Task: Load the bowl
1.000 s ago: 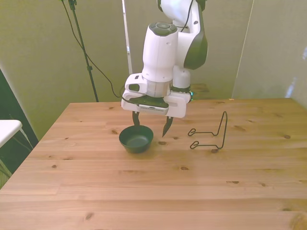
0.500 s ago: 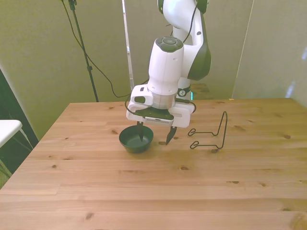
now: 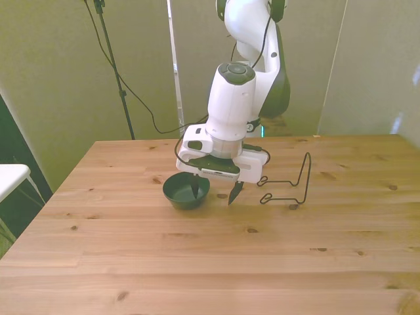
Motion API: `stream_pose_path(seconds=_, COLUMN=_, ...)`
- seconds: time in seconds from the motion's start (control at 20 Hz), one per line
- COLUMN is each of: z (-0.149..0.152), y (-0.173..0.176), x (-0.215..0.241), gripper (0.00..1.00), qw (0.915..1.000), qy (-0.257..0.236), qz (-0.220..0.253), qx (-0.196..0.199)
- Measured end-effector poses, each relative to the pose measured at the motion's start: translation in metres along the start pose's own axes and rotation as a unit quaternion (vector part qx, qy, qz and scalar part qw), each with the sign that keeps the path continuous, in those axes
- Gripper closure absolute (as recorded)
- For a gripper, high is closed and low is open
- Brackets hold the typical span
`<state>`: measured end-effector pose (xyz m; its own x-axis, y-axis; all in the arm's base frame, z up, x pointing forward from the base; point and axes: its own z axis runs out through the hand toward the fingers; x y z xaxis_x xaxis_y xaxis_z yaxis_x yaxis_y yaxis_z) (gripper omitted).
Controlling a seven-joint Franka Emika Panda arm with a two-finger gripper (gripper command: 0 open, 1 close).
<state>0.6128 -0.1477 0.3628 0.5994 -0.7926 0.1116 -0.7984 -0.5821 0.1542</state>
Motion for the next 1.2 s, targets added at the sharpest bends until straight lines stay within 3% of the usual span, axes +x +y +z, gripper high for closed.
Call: stream_pose_path(seconds=1.2, z=-0.0077, y=-0.0049, x=-0.0041, gripper=1.0, qw=0.9999, qy=-0.006, qz=0.012, qx=-0.01)
